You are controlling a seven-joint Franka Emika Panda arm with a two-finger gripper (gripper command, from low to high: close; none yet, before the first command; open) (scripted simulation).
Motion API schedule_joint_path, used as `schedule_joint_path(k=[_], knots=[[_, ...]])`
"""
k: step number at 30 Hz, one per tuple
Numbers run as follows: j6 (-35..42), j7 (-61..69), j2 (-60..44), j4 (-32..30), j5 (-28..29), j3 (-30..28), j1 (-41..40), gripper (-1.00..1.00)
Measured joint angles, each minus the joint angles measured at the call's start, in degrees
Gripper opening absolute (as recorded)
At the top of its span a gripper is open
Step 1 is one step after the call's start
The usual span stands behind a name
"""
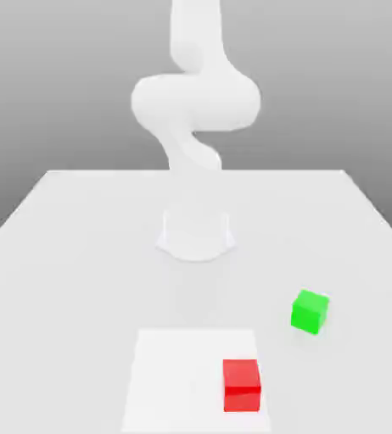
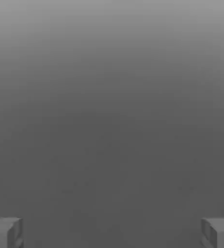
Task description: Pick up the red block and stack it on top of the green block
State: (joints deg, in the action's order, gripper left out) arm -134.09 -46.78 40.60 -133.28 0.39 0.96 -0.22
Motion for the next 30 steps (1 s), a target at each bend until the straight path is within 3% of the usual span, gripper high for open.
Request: schedule_joint_path(k=[22, 28, 29, 30], knots=[[-20.3, -7.5, -46.0, -13.2, 2.3, 5.3, 1.4, 0.00], [-29.6, -9.5, -58.4, -12.6, 4.5, 3.6, 2.8, 0.00], [-30.8, -9.8, -59.8, -12.4, 4.8, 3.2, 3.2, -1.00], [-30.8, -9.8, -59.8, -12.4, 4.8, 3.2, 3.2, -1.00]])
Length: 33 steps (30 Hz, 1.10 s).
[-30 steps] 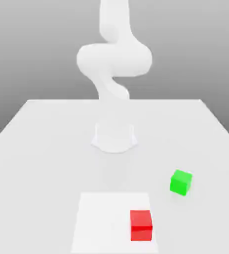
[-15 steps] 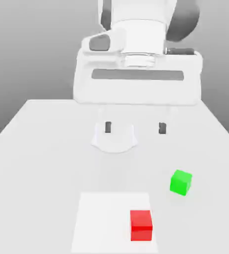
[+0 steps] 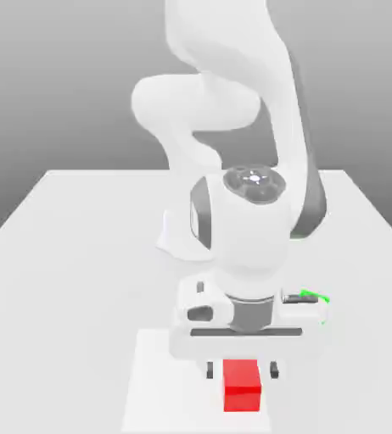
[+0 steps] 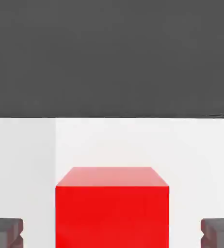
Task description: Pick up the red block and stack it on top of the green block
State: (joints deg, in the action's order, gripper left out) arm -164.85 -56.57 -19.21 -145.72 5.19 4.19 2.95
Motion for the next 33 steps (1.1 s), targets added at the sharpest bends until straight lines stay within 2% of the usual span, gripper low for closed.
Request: schedule_joint_path(k=[6, 12, 19, 33], knots=[[0.0, -0.1, 0.0, 0.0, 0.1, 0.0, 0.0, -1.00], [8.5, 3.2, 10.6, -2.0, -2.9, 2.0, -0.7, -1.00], [10.0, 19.0, 18.4, -8.4, -5.0, 7.4, 4.7, -1.00], [11.1, 53.4, 32.5, -21.2, -12.2, 9.4, 22.0, -1.00]])
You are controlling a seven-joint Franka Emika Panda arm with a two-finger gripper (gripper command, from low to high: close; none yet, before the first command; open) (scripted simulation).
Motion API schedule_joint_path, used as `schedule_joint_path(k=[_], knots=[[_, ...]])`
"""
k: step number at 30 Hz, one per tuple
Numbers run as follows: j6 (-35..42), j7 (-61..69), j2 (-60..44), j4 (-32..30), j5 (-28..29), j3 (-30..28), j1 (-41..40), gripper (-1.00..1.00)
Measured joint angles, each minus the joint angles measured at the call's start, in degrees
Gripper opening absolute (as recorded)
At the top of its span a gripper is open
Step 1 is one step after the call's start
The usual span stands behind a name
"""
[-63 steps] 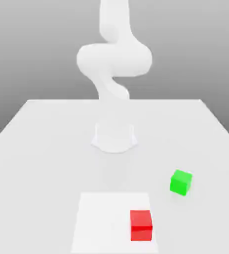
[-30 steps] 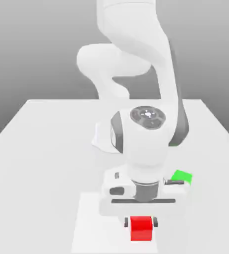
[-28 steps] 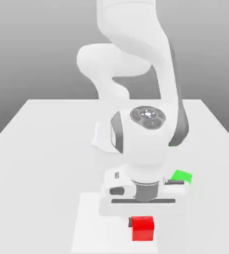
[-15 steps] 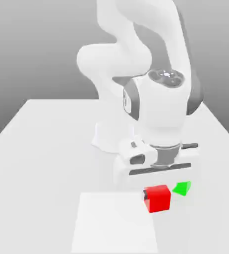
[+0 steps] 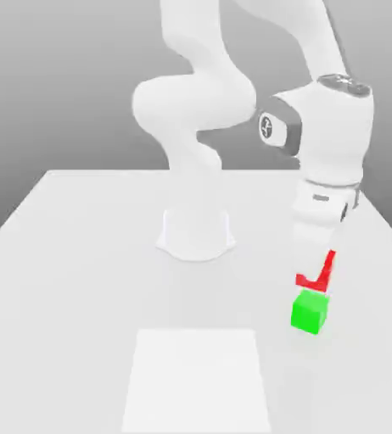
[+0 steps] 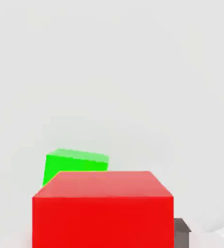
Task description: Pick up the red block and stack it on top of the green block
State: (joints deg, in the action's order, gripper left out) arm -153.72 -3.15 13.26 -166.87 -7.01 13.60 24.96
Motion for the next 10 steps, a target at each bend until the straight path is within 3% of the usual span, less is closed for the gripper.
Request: schedule_joint_path(k=[7, 8, 10], knots=[[-12.6, -3.5, -12.6, -0.1, 7.1, 0.1, -1.1, -1.00], [-13.9, -4.5, -14.1, -0.1, 8.4, -0.2, -1.3, 1.00], [-13.9, -4.5, -14.1, -0.1, 8.4, -0.2, -1.0, 1.00]])
